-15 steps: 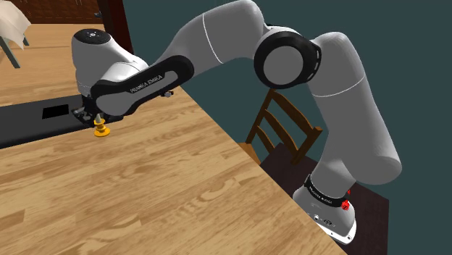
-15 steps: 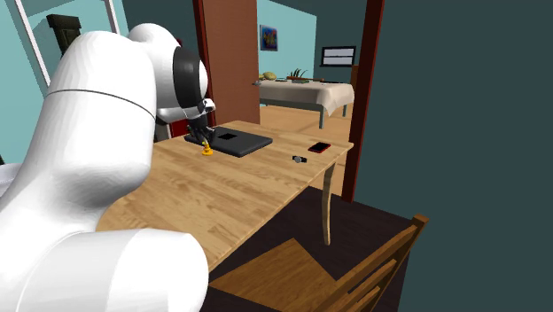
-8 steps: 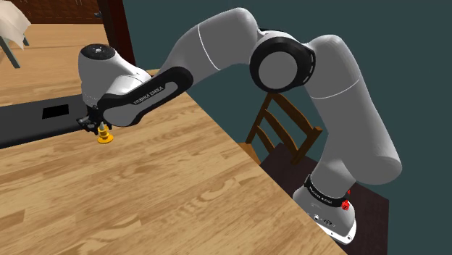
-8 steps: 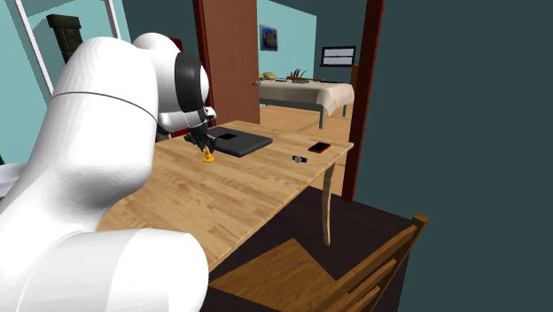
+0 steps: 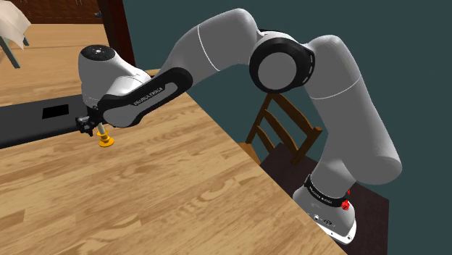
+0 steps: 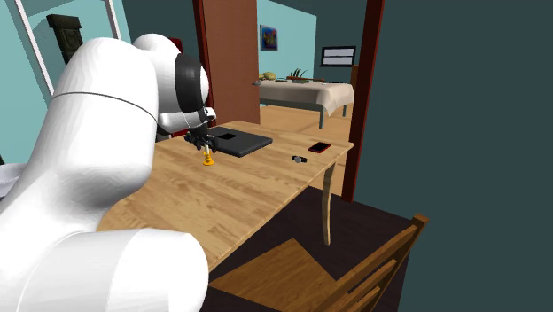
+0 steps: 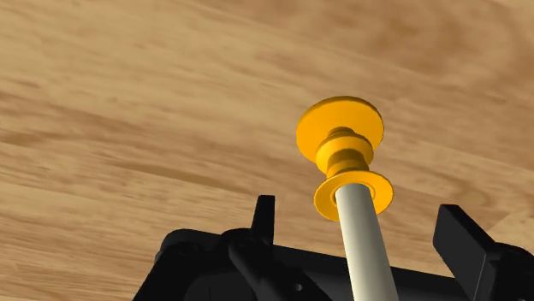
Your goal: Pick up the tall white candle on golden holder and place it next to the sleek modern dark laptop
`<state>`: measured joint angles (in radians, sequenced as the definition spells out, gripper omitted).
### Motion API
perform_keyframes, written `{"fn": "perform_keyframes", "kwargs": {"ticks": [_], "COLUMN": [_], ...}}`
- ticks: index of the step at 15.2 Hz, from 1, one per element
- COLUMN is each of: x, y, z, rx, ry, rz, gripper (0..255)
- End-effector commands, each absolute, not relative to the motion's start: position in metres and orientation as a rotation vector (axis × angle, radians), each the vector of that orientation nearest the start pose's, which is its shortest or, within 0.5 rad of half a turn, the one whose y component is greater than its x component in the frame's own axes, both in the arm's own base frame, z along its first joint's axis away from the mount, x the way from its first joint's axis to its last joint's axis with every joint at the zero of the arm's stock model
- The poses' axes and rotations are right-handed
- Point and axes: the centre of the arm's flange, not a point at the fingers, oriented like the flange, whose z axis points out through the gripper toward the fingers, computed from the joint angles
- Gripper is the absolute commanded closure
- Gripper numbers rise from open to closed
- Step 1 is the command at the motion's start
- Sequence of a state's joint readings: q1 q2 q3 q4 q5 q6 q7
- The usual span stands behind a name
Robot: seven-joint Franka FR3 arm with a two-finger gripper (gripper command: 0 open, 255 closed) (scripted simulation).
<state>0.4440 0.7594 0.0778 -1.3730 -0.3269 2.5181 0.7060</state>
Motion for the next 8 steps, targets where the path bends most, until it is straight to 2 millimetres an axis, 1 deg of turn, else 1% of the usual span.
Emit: {"fn": "perform_keyframes", "kwargs": {"ticks": [1,4,8], "x": [0.672,0.672,0.651], "y": [0.372,0.372,0.369], "z": [0.306,0.306,0.351], "rx": [-3.006,-3.006,-3.006], "ry": [-0.019,-0.019,-0.019], "rz": [-0.650,-0.650,-0.650], "gripper": [0,0,0]}}
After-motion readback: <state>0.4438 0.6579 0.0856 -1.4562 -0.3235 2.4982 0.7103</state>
